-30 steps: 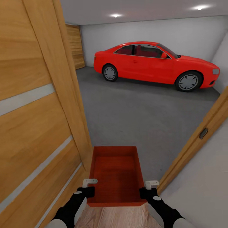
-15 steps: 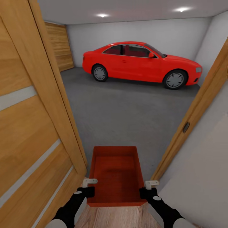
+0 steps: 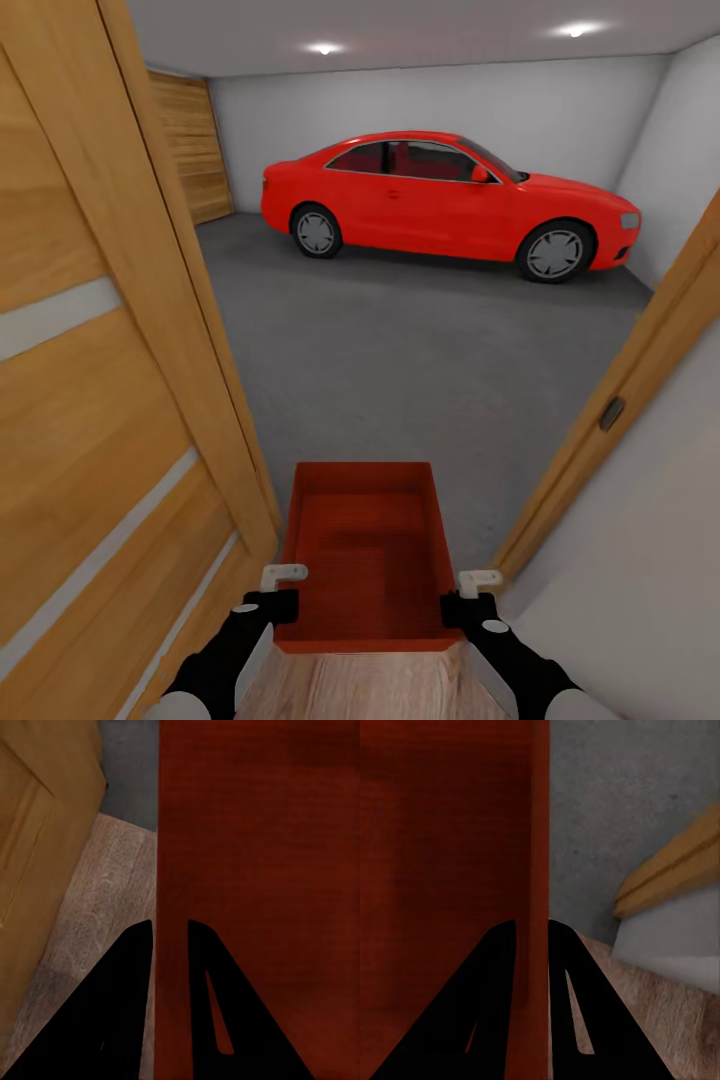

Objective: Move the two storage containers from the living room to the garage. In the garage, place one container on the floor and stack the other container on top of it (either order is fine).

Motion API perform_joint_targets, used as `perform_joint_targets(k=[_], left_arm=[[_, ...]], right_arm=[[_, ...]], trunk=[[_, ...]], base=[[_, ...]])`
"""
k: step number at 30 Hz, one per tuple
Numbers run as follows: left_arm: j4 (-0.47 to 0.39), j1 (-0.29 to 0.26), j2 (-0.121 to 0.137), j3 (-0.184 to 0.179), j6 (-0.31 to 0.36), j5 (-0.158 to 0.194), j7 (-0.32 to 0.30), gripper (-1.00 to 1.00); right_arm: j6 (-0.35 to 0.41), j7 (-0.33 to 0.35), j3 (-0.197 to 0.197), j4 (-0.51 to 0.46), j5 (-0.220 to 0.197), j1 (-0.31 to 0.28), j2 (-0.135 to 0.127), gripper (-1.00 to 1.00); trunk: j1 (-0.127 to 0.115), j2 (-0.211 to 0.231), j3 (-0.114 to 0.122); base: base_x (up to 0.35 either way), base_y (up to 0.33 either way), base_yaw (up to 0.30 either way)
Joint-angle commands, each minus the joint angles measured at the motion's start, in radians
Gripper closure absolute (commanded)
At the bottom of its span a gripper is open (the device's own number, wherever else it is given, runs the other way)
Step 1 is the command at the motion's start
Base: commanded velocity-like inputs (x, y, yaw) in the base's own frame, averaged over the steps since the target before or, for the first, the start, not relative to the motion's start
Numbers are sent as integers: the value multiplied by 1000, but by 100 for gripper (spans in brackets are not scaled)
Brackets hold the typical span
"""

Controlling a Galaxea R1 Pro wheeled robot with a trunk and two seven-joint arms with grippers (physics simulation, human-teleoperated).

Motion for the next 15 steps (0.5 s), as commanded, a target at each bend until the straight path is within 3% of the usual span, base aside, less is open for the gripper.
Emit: perform_joint_targets(k=[1,7,12,15], left_arm=[[-5,0,0,2,6,-7,6,100],[-6,0,0,2,6,-8,7,100],[-5,0,0,2,6,-8,12,100],[-5,0,0,2,6,-8,13,100]], right_arm=[[-1,-18,-6,14,-15,-1,-26,100],[-1,-18,-6,14,-15,-1,-26,100],[-1,-18,-6,14,-15,-1,-25,100],[-1,-18,-7,14,-16,-1,-24,100]], trunk=[[0,-1,-1],[0,-1,-1],[0,-1,-1],[0,-1,-1]], base=[[204,252,0],[192,237,0],[40,48,-17],[6,7,-164]])
